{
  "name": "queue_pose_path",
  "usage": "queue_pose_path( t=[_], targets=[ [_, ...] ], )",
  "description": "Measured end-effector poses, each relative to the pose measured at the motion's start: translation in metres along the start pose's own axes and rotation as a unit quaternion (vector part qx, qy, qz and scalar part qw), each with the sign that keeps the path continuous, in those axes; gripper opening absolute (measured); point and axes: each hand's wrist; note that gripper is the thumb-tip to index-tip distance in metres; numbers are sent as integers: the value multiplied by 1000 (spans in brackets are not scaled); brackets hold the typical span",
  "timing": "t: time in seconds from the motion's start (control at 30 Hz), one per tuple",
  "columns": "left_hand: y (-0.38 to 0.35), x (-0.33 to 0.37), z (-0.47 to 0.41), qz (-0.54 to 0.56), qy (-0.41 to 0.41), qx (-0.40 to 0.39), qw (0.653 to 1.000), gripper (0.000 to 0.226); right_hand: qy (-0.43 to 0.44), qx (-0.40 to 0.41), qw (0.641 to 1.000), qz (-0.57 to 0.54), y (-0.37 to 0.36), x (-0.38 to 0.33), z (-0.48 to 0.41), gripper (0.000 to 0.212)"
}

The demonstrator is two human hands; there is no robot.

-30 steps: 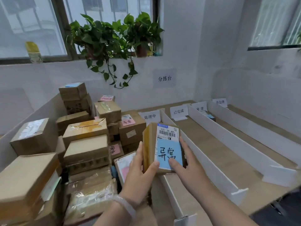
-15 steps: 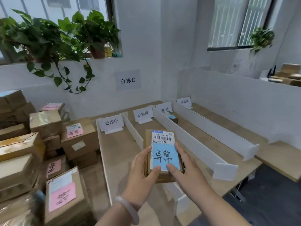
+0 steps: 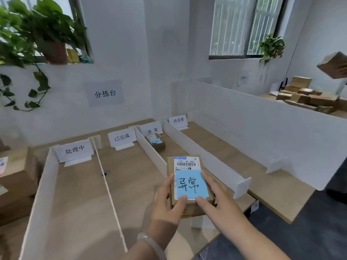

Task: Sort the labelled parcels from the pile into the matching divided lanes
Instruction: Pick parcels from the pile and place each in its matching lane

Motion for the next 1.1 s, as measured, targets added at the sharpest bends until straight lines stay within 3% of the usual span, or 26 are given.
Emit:
queue_pose_path(
  t=[0.27,0.5,0.73,1.1],
  targets=[
    [-48,-18,-87,5,8,-5,1000,66,-36,-10,999,-11,31,42,-93,64],
    [-83,-42,-179,50,81,10,995,64,-55,-33,998,11,48,68,-186,62],
    [-105,-63,-261,15,134,34,990,58,-51,-64,996,36,69,106,-256,59],
    [-107,-112,-384,-2,227,168,959,54,22,-186,981,57,80,150,-402,52]
  ],
)
Point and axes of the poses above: each hand's wrist, its own z-axis away from the middle knuckle, its own y-axis out of the back of the hand, x = y × z, and after that the axes turned 9 degrees about -z, right-handed
